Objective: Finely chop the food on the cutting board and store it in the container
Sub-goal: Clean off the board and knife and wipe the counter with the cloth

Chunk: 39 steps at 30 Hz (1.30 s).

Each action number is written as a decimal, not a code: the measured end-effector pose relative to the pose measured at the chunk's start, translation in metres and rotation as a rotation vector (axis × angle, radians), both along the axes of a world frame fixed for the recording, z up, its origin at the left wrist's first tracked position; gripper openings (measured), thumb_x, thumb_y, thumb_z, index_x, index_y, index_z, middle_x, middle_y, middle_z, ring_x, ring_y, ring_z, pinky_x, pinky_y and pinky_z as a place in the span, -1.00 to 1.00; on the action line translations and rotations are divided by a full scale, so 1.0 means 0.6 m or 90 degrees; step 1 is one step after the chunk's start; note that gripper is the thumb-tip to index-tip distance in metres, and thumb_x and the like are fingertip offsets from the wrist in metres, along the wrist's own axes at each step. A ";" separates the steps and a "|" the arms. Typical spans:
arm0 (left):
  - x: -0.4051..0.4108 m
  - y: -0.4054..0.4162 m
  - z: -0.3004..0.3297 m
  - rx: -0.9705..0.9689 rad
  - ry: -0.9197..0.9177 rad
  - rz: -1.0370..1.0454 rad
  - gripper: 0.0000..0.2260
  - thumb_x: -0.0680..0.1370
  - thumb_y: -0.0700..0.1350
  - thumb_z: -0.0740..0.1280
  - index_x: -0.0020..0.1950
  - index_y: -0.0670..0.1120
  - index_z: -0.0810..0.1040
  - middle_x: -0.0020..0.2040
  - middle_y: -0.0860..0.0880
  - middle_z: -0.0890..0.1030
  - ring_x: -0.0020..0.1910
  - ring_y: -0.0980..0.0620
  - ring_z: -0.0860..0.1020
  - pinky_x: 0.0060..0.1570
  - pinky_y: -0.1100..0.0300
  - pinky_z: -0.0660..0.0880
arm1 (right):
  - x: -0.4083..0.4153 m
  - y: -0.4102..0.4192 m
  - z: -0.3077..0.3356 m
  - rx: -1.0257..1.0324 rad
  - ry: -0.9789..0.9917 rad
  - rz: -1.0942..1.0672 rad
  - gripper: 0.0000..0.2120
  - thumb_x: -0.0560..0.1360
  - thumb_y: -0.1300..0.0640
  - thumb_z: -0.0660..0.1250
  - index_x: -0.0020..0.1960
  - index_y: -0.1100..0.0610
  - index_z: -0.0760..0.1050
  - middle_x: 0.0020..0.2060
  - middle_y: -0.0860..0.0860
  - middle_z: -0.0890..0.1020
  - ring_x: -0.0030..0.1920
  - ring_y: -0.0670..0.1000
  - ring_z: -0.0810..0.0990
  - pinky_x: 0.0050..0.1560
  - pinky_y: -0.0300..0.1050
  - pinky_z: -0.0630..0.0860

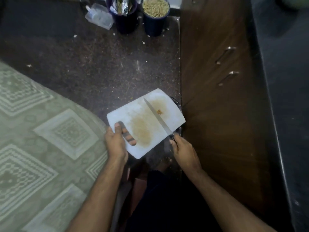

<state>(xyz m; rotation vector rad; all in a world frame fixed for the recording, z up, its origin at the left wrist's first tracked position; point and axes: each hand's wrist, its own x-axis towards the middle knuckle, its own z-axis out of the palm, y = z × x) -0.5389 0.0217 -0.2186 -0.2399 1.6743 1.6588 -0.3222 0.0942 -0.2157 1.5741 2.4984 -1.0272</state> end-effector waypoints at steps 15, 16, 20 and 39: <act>0.037 0.032 0.000 -0.067 0.037 -0.050 -0.82 0.76 -0.01 0.12 0.07 -0.10 0.36 -0.30 -0.09 0.43 -0.50 -0.03 0.38 -0.51 0.13 0.44 | 0.030 0.032 -0.034 0.009 -0.005 -0.079 -0.76 0.66 -0.01 0.18 0.30 0.01 0.40 -0.09 0.04 0.59 -0.09 0.12 0.61 -0.16 0.08 0.58; 0.037 0.034 0.000 -0.072 0.041 -0.044 -0.82 0.76 -0.02 0.12 0.07 -0.10 0.36 -0.31 -0.08 0.44 -0.52 -0.03 0.40 -0.51 0.12 0.44 | 0.030 0.037 -0.037 0.008 -0.009 -0.080 -0.77 0.67 0.00 0.19 0.28 0.03 0.41 -0.09 0.05 0.59 -0.09 0.12 0.60 -0.17 0.07 0.57; 0.039 0.043 0.001 -0.071 0.046 -0.038 -0.82 0.76 -0.03 0.12 0.05 -0.10 0.37 -0.39 -0.03 0.47 -0.56 -0.04 0.43 -0.50 0.11 0.46 | 0.026 0.056 -0.046 0.005 -0.014 -0.090 -0.80 0.67 0.02 0.19 0.21 0.10 0.44 -0.08 0.07 0.60 -0.09 0.12 0.59 -0.18 0.01 0.52; 0.049 0.103 -0.036 -0.133 0.127 -0.102 -0.82 0.76 -0.11 0.10 -0.03 -0.07 0.35 -0.26 -0.17 0.51 -0.55 -0.11 0.49 -0.50 0.09 0.52 | 0.037 0.119 -0.133 0.001 -0.063 -0.180 -0.72 0.65 0.16 0.20 0.35 0.10 0.47 -0.07 0.15 0.49 -0.07 0.27 0.56 -0.11 0.02 0.46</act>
